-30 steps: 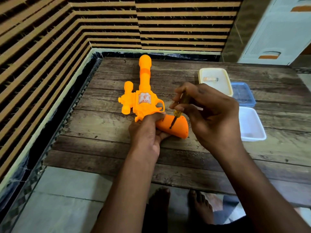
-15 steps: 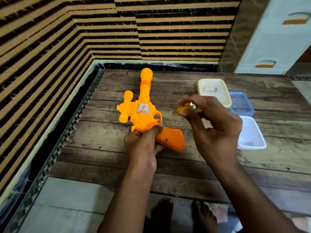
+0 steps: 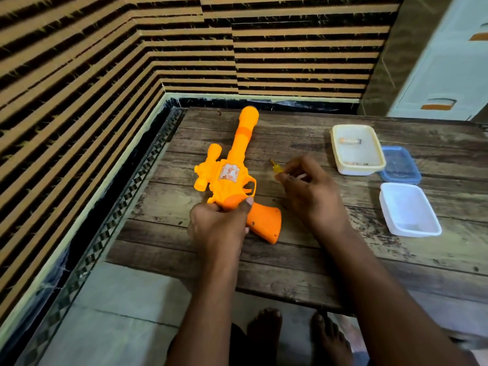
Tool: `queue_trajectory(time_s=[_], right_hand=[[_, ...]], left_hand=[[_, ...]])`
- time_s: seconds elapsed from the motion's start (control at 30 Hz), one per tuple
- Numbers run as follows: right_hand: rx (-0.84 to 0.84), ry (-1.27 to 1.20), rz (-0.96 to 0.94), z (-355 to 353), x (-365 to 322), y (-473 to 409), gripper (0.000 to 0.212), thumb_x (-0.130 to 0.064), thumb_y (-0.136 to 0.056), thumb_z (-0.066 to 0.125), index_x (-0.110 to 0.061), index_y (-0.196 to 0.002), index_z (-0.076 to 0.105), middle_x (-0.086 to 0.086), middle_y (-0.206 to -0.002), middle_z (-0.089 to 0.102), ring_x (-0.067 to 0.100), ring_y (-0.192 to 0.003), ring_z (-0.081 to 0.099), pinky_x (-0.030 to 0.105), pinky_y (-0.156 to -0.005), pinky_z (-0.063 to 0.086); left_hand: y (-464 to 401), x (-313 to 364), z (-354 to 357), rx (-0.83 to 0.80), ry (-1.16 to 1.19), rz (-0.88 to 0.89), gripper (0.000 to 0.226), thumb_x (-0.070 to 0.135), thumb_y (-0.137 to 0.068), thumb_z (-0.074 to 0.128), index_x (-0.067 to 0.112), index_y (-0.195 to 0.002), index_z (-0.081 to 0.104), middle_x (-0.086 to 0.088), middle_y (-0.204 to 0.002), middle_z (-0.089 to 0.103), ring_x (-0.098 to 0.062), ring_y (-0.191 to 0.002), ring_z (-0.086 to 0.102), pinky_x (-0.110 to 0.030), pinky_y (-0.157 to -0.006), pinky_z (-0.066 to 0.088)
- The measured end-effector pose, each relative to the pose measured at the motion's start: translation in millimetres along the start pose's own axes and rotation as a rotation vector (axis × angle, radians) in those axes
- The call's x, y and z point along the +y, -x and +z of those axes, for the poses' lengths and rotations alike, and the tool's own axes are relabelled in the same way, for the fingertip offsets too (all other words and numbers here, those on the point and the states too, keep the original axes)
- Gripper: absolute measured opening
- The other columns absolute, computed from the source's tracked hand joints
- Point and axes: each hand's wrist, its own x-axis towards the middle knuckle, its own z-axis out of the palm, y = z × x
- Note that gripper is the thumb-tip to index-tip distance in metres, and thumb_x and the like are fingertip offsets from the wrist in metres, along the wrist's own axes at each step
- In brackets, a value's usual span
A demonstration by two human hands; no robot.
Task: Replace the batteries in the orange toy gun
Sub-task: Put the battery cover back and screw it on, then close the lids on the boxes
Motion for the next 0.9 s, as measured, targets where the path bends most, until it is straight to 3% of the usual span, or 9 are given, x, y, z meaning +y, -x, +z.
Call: queue_trajectory(time_s=[0.1,0.17,0.27,0.33,0.53,0.7,0.9], right_hand=[[-0.096,-0.060,0.113,3.7,0.5,0.8,0.018,-0.021,-0.103,0.064,-0.005,-0.098,0.070,0.004,-0.113,0.058,0.017,-0.084,0.058,0.040,-0.064,0.052],[-0.163,-0.032,0.084,6.7,-0.1,1.1,0.019,-0.021,-0.101,0.064,-0.004,-0.095,0.071,0.007,-0.118,0.056,0.021,-0.086,0.060,0.043,-0.064,0.055],[-0.225,-0.044,0.043,10.2,-0.8,0.5,0.015,-0.017,-0.092,0.072,-0.003,-0.097,0.076,0.014,-0.115,0.058,0.028,-0.083,0.065,0.048,-0.061,0.059],[-0.229,-0.054,0.054,11.2,-1.3,-1.2,0.020,-0.021,-0.090,0.070,-0.004,-0.097,0.078,0.014,-0.112,0.061,0.030,-0.082,0.066,0.049,-0.061,0.059],[-0.224,-0.095,0.078,8.6,-1.2,-4.4,0.013,-0.015,-0.092,0.075,-0.003,-0.097,0.078,0.012,-0.110,0.063,0.027,-0.082,0.067,0.045,-0.067,0.059],[-0.075,-0.107,0.159,-15.5,-7.1,-4.1,0.017,0.006,-0.091,0.068,0.000,-0.103,0.078,0.012,-0.102,0.068,0.026,-0.088,0.068,0.037,-0.076,0.056],[0.118,-0.070,0.291,-60.6,-10.2,8.2,0.019,0.007,-0.087,0.070,-0.003,-0.100,0.080,0.010,-0.097,0.070,0.021,-0.085,0.069,0.029,-0.078,0.054]], left_hand=[[-1.6,-3.4,-0.8,0.021,-0.035,0.015,0.037,0.040,-0.064,0.092,0.011,-0.057,0.070,0.002,-0.052,0.070,-0.022,-0.052,0.073,-0.047,-0.065,0.064],[-1.4,-4.4,-1.3,0.040,-0.065,0.037,0.043,0.055,-0.054,0.086,0.015,-0.061,0.072,0.004,-0.057,0.072,-0.027,-0.064,0.075,-0.047,-0.067,0.064],[-2.8,-4.7,-1.6,0.082,-0.072,0.028,0.063,0.068,-0.040,0.082,0.026,-0.083,0.065,0.000,-0.086,0.075,-0.031,-0.081,0.075,-0.048,-0.071,0.064],[0.1,-0.5,-2.4,0.101,-0.104,0.054,0.057,0.057,-0.048,0.090,0.028,-0.087,0.060,-0.002,-0.094,0.073,-0.030,-0.090,0.072,-0.046,-0.075,0.063],[2.1,4.5,-0.8,0.093,-0.144,0.203,0.034,0.025,-0.071,0.092,0.026,-0.085,0.061,0.010,-0.081,0.066,-0.019,-0.093,0.068,-0.035,-0.073,0.058],[5.3,8.9,5.8,0.038,-0.092,0.359,0.025,0.013,-0.076,0.088,0.021,-0.084,0.065,0.012,-0.072,0.066,0.004,-0.063,0.065,-0.031,-0.071,0.061],[24.6,10.8,33.9,-0.121,0.066,0.531,0.016,0.007,-0.083,0.080,0.019,-0.085,0.069,0.010,-0.075,0.070,-0.004,-0.070,0.069,-0.036,-0.071,0.062]])
